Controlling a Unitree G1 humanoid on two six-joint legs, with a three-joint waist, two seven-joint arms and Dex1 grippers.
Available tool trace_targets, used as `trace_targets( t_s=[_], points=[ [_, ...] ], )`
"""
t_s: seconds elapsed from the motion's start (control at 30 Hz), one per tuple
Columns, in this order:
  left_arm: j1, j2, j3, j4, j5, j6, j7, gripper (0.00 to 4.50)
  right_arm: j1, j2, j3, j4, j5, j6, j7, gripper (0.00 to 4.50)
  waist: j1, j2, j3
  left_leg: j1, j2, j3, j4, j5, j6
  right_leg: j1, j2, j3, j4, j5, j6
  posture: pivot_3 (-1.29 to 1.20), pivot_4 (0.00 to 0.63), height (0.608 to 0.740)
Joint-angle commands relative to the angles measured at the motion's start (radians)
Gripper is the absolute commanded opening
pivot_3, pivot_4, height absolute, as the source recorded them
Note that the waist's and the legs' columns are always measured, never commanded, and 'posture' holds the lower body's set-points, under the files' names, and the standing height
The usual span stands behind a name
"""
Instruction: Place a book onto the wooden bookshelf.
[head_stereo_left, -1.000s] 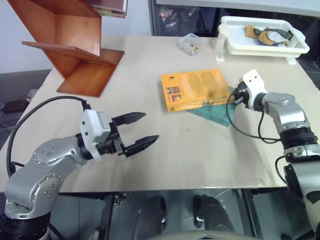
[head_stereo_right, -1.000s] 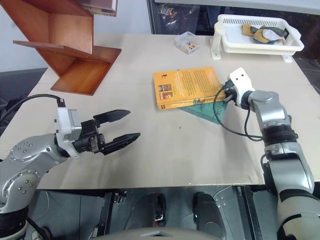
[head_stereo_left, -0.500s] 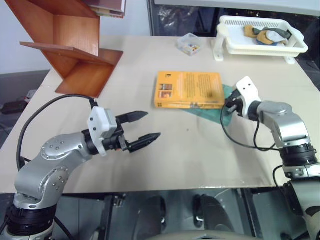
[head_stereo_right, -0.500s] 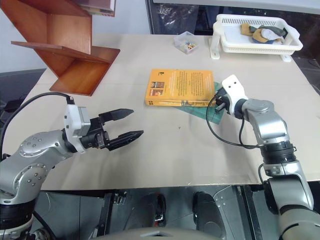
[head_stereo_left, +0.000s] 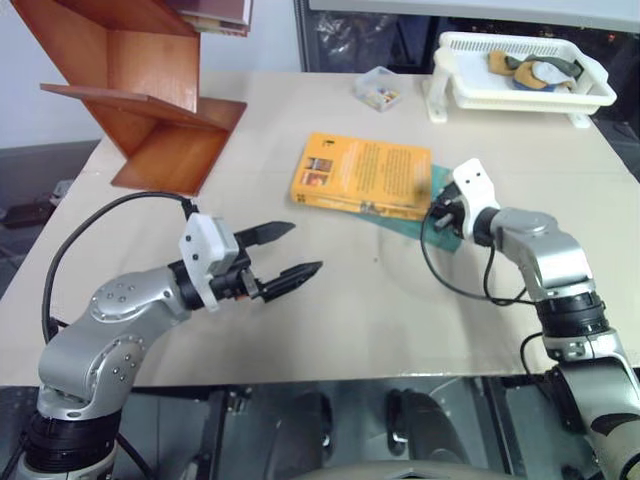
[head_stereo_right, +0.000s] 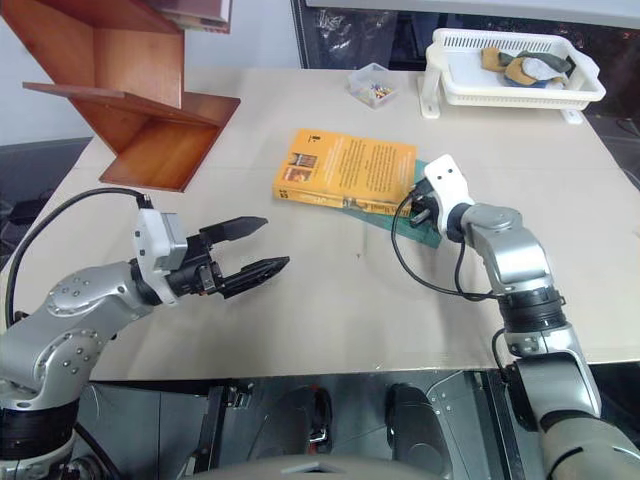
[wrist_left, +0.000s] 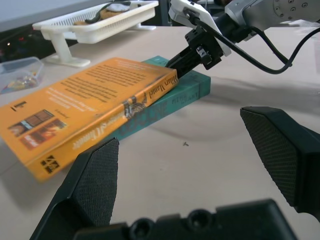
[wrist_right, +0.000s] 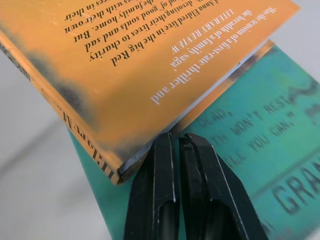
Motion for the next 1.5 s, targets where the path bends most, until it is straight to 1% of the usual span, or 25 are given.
trace_targets(
  t_s=[0.03, 0.2, 0.33, 0.5, 0.53, 0.57, 0.6, 0.63, 0.67, 0.7, 0.73, 0.77, 0.8, 0.83, 0.87, 0.93, 1.0, 1.07, 1.1, 1.13, 1.2, 1.27, 1.4, 1.5],
  points=[
    [0.001, -0.002, 0.002, -0.034, 0.006, -0.001, 0.022, 4.50, -0.030, 0.008, 0.000, 0.000, -0.002, -0.020, -0.002, 0.25, 0.000, 0.000, 0.000, 0.000, 0.000, 0.000, 0.000, 0.000, 0.000, 0.000, 0.000, 0.000, 0.000, 0.000, 0.000, 0.00, 0.150, 0.740],
    [-0.002, -0.015, 0.004, -0.035, 0.001, 0.010, 0.061, 4.50, -0.035, 0.030, 0.010, 0.013, -0.007, -0.028, -0.006, 0.25, -0.001, 0.000, 0.000, 0.000, 0.000, 0.000, 0.000, 0.000, 0.000, 0.000, 0.000, 0.000, 0.000, 0.000, 0.000, 0.00, 0.150, 0.740],
    [-0.016, -0.056, 0.017, -0.036, -0.038, 0.055, 0.140, 4.50, -0.030, 0.032, 0.001, -0.005, -0.007, -0.021, -0.013, 0.25, -0.001, 0.000, 0.000, 0.000, 0.000, 0.000, 0.000, 0.000, 0.000, 0.000, 0.000, 0.000, 0.000, 0.000, 0.000, 0.00, 0.150, 0.740],
    [-0.011, -0.139, 0.026, -0.041, -0.113, 0.119, 0.251, 4.50, 0.022, -0.012, -0.044, -0.144, 0.018, 0.036, -0.018, 0.25, 0.003, 0.000, 0.000, 0.000, 0.000, 0.000, 0.000, 0.000, 0.000, 0.000, 0.000, 0.000, 0.000, 0.000, 0.000, 0.00, 0.150, 0.740],
    [-0.009, -0.160, 0.026, -0.040, -0.130, 0.133, 0.278, 4.50, 0.039, -0.024, -0.059, -0.186, 0.027, 0.053, -0.021, 0.81, 0.005, 0.000, 0.000, -0.001, 0.000, -0.001, 0.000, 0.000, 0.000, 0.000, 0.000, 0.000, 0.000, 0.000, 0.000, 0.00, 0.150, 0.740],
    [-0.009, -0.180, 0.026, -0.039, -0.145, 0.142, 0.303, 4.50, 0.058, -0.035, -0.074, -0.232, 0.039, 0.072, -0.021, 1.09, 0.005, 0.000, 0.000, -0.001, 0.000, -0.001, 0.000, 0.000, 0.000, 0.000, 0.000, 0.000, 0.000, 0.000, 0.000, 0.00, 0.150, 0.740],
    [-0.013, -0.205, 0.025, -0.034, -0.163, 0.150, 0.330, 4.50, 0.081, -0.045, -0.094, -0.285, 0.052, 0.093, -0.024, 1.65, 0.005, 0.000, 0.000, -0.001, 0.000, -0.001, 0.000, 0.000, 0.000, 0.000, 0.000, 0.000, 0.000, 0.000, 0.000, 0.00, 0.150, 0.740],
    [-0.022, -0.235, 0.025, -0.022, -0.187, 0.160, 0.363, 4.50, 0.115, -0.056, -0.120, -0.360, 0.071, 0.120, -0.023, 1.73, 0.006, 0.000, 0.000, -0.001, 0.000, -0.001, 0.000, 0.000, 0.000, 0.000, 0.000, 0.000, 0.000, 0.000, 0.000, 0.00, 0.150, 0.740],
    [-0.034, -0.261, 0.025, -0.011, -0.205, 0.167, 0.393, 4.50, 0.152, -0.068, -0.145, -0.440, 0.094, 0.147, -0.018, 2.41, 0.009, 0.000, 0.000, -0.001, 0.000, -0.001, 0.000, 0.000, 0.000, 0.000, 0.000, 0.000, 0.000, 0.000, 0.000, 0.00, 0.150, 0.740],
    [-0.048, -0.293, 0.029, 0.005, -0.233, 0.178, 0.428, 4.50, 0.198, -0.083, -0.169, -0.531, 0.126, 0.160, 0.000, 2.58, 0.012, 0.000, 0.000, 0.000, 0.000, -0.001, 0.000, 0.000, 0.000, 0.001, 0.000, -0.001, 0.000, 0.000, 0.000, 0.00, 0.150, 0.740],
    [-0.058, -0.311, 0.035, 0.016, -0.252, 0.187, 0.453, 4.50, 0.227, -0.093, -0.183, -0.592, 0.149, 0.171, 0.009, 3.00, 0.016, 0.000, 0.000, -0.001, 0.000, -0.002, 0.000, 0.000, 0.000, 0.000, 0.000, -0.001, 0.000, 0.000, 0.000, 0.00, 0.150, 0.740],
    [-0.071, -0.330, 0.040, 0.029, -0.270, 0.196, 0.480, 4.50, 0.260, -0.099, -0.204, -0.652, 0.183, 0.192, 0.018, 3.26, 0.018, 0.000, 0.000, -0.001, 0.000, -0.002, 0.000, 0.000, 0.000, 0.001, 0.000, -0.001, 0.000, 0.000, 0.000, 0.00, 0.150, 0.740],
    [-0.087, -0.348, 0.038, 0.047, -0.276, 0.200, 0.501, 4.50, 0.309, -0.106, -0.234, -0.734, 0.217, 0.208, 0.025, 3.95, 0.017, 0.000, 0.000, -0.001, 0.000, -0.002, 0.000, 0.000, 0.000, 0.001, 0.000, -0.001, 0.000, 0.000, 0.000, 0.00, 0.150, 0.740],
    [-0.105, -0.368, 0.033, 0.071, -0.282, 0.205, 0.523, 4.50, 0.375, -0.120, -0.261, -0.830, 0.250, 0.212, 0.040, 4.18, 0.013, 0.000, -0.001, 0.000, 0.000, -0.002, 0.001, 0.000, 0.000, 0.001, 0.000, -0.001, 0.000, 0.000, 0.000, 0.00, 0.150, 0.740],
    [-0.119, -0.380, 0.031, 0.090, -0.288, 0.209, 0.538, 4.50, 0.421, -0.129, -0.278, -0.897, 0.274, 0.214, 0.048, 4.46, 0.026, 0.001, -0.001, 0.000, 0.000, -0.002, 0.001, 0.000, 0.000, 0.001, 0.000, -0.001, 0.000, 0.000, 0.000, 0.00, 0.150, 0.740],
    [-0.146, -0.390, 0.020, 0.128, -0.270, 0.211, 0.548, 4.50, 0.497, -0.129, -0.296, -1.002, 0.313, 0.224, 0.035, 4.46, 0.023, 0.000, -0.002, 0.001, 0.000, -0.004, 0.001, -0.002, 0.003, 0.003, 0.000, -0.003, 0.000, 0.000, 0.000, 0.00, 0.150, 0.740],
    [-0.184, -0.442, 0.027, 0.190, -0.299, 0.219, 0.605, 4.50, 0.579, -0.106, -0.319, -1.090, 0.342, 0.226, 0.007, 4.46, 0.025, -0.001, -0.002, 0.002, -0.001, -0.003, 0.001, -0.002, 0.004, 0.004, 0.000, -0.002, 0.000, 0.000, 0.001, 0.00, 0.150, 0.740],
    [-0.206, -0.470, 0.020, 0.235, -0.292, 0.225, 0.629, 4.50, 0.621, -0.106, -0.305, -1.124, 0.338, 0.187, -0.008, 4.46, 0.026, -0.001, -0.002, 0.005, -0.001, -0.004, 0.002, -0.003, 0.004, 0.007, 0.000, -0.003, 0.000, -0.002, 0.003, 0.00, 0.150, 0.740],
    [-0.218, -0.486, 0.018, 0.261, -0.294, 0.235, 0.648, 4.50, 0.631, -0.112, -0.291, -1.131, 0.326, 0.172, -0.019, 4.46, 0.025, -0.001, -0.002, 0.007, -0.001, -0.004, 0.002, -0.003, 0.005, 0.009, 0.000, -0.003, 0.000, -0.004, 0.002, 0.00, 0.150, 0.740],
    [-0.230, -0.503, 0.018, 0.285, -0.299, 0.244, 0.666, 4.50, 0.635, -0.115, -0.281, -1.133, 0.320, 0.162, -0.030, 4.46, 0.024, -0.002, -0.002, 0.010, -0.001, -0.004, 0.002, -0.003, 0.005, 0.012, 0.000, -0.003, -0.001, -0.005, 0.000, 0.00, 0.150, 0.740],
    [-0.273, -0.593, 0.057, 0.382, -0.371, 0.266, 0.790, 4.50, 0.624, -0.114, -0.258, -1.129, 0.307, 0.149, -0.057, 4.46, 0.025, -0.002, -0.002, 0.014, -0.001, -0.003, 0.002, -0.003, 0.005, 0.015, 0.000, -0.002, -0.001, -0.005, 0.000, 0.00, 0.150, 0.740],
    [-0.307, -0.665, 0.082, 0.438, -0.410, 0.256, 0.851, 4.50, 0.612, -0.115, -0.238, -1.126, 0.297, 0.134, -0.076, 4.46, 0.029, -0.003, -0.002, 0.015, -0.001, -0.004, 0.002, -0.003, 0.005, 0.016, -0.001, -0.002, -0.001, -0.005, 0.000, 0.00, 0.150, 0.740],
    [-0.356, -0.787, 0.125, 0.510, -0.455, 0.213, 0.928, 4.50, 0.592, -0.103, -0.209, -1.119, 0.300, 0.119, -0.107, 4.46, 0.028, -0.004, -0.002, 0.014, -0.001, -0.005, 0.002, -0.003, 0.005, 0.016, -0.001, -0.003, -0.001, -0.005, -0.001, 0.00, 0.150, 0.740],
    [-0.393, -0.854, 0.140, 0.566, -0.453, 0.166, 0.943, 4.50, 0.610, -0.103, -0.192, -1.124, 0.301, 0.105, -0.120, 4.46, 0.028, -0.004, -0.002, 0.013, -0.002, -0.006, 0.002, -0.003, 0.005, 0.016, -0.001, -0.003, -0.002, -0.003, -0.003, 0.00, 0.150, 0.740]
  ],
)
